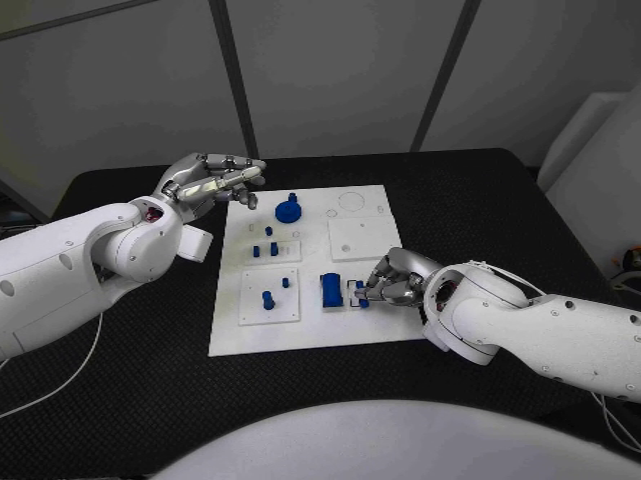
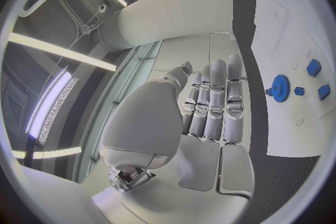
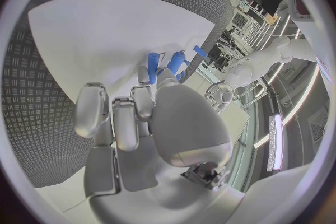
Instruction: Assemble the parts on the task board
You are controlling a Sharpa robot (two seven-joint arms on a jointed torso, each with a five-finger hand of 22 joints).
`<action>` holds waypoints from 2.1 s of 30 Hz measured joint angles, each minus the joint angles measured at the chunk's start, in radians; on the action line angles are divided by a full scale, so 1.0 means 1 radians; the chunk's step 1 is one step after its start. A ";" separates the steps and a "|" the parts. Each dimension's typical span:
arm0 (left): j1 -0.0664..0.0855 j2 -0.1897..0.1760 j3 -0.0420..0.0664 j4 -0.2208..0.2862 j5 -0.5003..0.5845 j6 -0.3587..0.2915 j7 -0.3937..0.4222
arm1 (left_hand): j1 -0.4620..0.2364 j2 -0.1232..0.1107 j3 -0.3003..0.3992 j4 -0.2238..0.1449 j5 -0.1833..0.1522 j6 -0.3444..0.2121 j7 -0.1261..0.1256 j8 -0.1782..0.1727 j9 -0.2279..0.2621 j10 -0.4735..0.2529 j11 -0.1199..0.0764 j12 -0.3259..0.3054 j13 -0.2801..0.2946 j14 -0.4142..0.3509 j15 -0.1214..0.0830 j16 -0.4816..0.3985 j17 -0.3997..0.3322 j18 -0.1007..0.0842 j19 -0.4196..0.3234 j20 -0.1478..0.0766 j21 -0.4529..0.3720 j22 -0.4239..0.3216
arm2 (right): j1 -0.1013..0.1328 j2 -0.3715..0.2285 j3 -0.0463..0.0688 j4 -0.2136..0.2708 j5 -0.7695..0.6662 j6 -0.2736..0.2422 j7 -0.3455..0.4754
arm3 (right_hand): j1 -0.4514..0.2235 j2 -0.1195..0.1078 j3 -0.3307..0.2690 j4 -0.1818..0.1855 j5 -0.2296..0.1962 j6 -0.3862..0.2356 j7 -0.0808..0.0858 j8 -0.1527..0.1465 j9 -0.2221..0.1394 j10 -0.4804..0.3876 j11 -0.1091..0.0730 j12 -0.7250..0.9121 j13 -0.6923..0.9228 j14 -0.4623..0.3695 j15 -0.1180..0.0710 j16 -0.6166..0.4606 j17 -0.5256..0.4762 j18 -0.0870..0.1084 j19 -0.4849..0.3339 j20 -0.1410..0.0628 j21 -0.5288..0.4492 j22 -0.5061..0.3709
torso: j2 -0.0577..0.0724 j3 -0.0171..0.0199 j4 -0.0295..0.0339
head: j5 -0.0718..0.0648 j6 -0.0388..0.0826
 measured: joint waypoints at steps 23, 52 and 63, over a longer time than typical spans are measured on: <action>0.000 0.003 0.000 -0.006 0.000 0.003 -0.002 | 0.000 0.000 0.000 0.000 0.000 -0.004 0.004 0.000 0.000 -0.003 0.004 0.003 0.000 0.000 0.000 0.000 0.000 0.000 0.000 0.000 -0.004 -0.001 | 0.001 0.012 0.000 -0.004 0.003 -0.006 0.010 | -0.083 -0.022 -0.018 0.046 0.018 0.011 0.000 0.008 0.001 0.000 0.000 0.006 -0.002 0.010 -0.010 0.000 0.000 0.000 0.000 0.000 0.000 0.001 | 0.001 0.0000 -0.0012 | 0.000 0.000; 0.000 0.001 0.000 -0.007 0.000 0.005 -0.009 | 0.000 0.000 0.000 0.000 0.000 -0.004 0.004 0.000 0.000 -0.003 0.004 0.004 0.000 -0.007 0.000 -0.004 0.000 0.000 0.000 0.000 -0.004 -0.003 | 0.001 0.001 0.000 -0.008 0.006 -0.002 0.030 | -0.194 -0.029 -0.148 0.028 -0.146 0.010 0.004 -0.003 0.005 0.025 -0.014 -0.005 -0.010 0.004 -0.009 -0.005 0.001 0.000 -0.004 0.004 -0.011 -0.013 | 0.000 0.0006 -0.0012 | 0.005 0.000; 0.000 0.001 0.000 -0.007 0.000 0.006 -0.010 | 0.000 0.000 0.000 0.000 0.000 -0.004 0.004 0.000 0.000 -0.003 0.004 0.004 0.000 -0.007 0.000 -0.004 0.000 0.000 0.000 0.000 -0.004 -0.003 | 0.001 -0.004 -0.001 -0.001 0.006 0.033 0.053 | -0.176 -0.027 -0.152 0.024 -0.170 0.010 0.004 -0.003 0.008 0.025 -0.014 -0.005 -0.010 0.004 -0.009 -0.005 0.000 0.000 -0.004 0.004 -0.011 -0.013 | -0.001 0.0007 -0.0019 | 0.006 0.000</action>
